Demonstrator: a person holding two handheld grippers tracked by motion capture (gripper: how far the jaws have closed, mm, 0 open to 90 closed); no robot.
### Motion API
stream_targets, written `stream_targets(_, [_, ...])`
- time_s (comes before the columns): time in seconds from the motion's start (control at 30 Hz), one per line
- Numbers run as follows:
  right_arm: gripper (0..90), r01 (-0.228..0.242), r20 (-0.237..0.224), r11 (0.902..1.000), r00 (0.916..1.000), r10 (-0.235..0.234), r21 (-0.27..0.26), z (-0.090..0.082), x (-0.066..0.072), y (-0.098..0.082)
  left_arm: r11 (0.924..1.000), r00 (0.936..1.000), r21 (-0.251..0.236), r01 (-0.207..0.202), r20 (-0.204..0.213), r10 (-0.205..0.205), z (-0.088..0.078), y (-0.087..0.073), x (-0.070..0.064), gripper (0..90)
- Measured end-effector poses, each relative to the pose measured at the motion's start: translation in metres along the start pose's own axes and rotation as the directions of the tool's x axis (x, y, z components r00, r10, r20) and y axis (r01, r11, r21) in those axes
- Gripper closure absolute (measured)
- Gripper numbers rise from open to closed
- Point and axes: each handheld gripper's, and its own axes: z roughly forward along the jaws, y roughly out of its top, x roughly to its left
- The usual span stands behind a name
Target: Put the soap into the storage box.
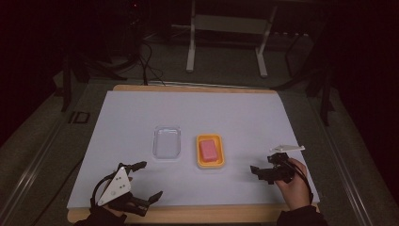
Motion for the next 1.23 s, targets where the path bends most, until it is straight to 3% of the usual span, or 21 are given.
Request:
stream_targets(0.3, [14.6, -0.012, 0.000, 0.9998, 0.9999, 0.012, -0.012, 0.001, -0.001, -0.001, 1.0000, 1.0000, 0.007, -0.001, 0.007, 0.001, 0.002, 0.000, 0.000, 0.6])
stream_targets(0.63, [16.0, -0.026, 0.030, 0.9997, 0.9992, 0.026, -0.001, 0.006, -0.004, -0.002, 1.0000, 0.9999, 0.005, 0.002, 0.010, -0.002, 0.001, 0.000, 0.000, 0.6])
stream_targets(1.23, [16.0, -0.031, 0.033, 0.9992, 0.9990, 0.030, 0.027, 0.009, -0.005, -0.004, 1.0000, 1.0000, 0.005, 0.000, 0.009, 0.000, 0.002, 0.000, 0.000, 0.6])
